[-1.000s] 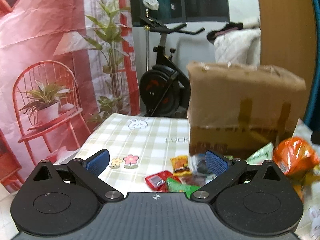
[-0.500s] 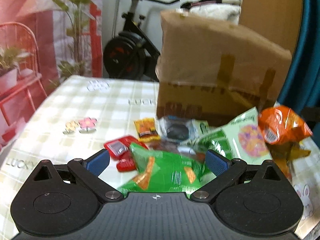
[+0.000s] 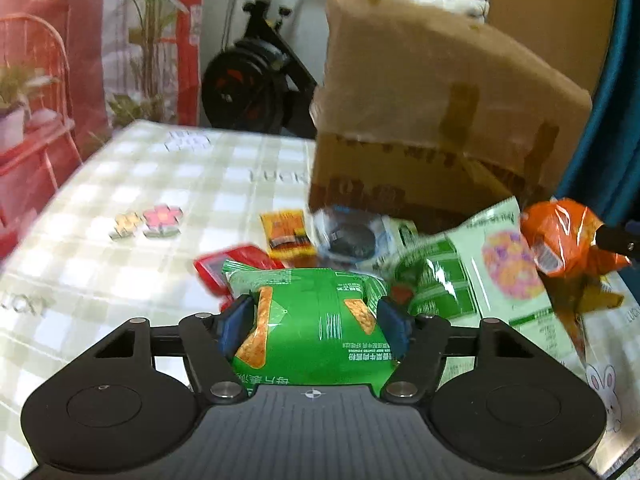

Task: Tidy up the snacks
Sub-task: 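Grasp the green chip bag with the left tool while the right tool grasps the orange snack bag, then carry both bags to the bin and open both tools to drop them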

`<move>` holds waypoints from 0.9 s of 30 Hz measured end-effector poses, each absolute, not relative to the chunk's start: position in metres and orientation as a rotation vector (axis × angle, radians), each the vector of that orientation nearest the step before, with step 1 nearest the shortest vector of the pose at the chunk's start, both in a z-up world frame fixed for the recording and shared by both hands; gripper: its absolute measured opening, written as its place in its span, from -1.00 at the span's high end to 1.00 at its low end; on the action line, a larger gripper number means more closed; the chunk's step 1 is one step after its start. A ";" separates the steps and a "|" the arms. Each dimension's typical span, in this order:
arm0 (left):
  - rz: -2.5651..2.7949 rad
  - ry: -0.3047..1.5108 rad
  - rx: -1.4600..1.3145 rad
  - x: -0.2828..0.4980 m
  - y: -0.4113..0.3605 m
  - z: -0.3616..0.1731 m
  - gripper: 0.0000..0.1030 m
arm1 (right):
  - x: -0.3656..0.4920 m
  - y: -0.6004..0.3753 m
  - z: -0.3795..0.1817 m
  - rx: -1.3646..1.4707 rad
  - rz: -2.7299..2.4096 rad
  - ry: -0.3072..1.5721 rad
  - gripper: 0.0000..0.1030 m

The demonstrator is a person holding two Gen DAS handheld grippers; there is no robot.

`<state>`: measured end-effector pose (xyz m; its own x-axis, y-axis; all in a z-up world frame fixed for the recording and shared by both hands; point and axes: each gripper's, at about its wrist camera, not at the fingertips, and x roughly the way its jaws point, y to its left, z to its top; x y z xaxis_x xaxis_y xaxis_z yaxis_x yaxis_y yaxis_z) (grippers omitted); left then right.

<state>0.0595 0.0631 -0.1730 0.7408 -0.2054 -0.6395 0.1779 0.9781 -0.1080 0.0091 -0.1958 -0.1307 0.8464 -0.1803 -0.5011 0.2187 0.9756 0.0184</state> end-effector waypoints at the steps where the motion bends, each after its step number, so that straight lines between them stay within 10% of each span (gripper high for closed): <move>1: -0.203 0.692 -0.038 0.059 0.064 -0.170 -0.33 | 0.012 -0.197 -0.131 0.094 -0.207 0.516 -0.99; 27: -0.229 0.475 -0.061 0.055 0.046 -0.099 -0.28 | -0.011 -0.241 -0.124 0.367 -0.185 0.434 -0.23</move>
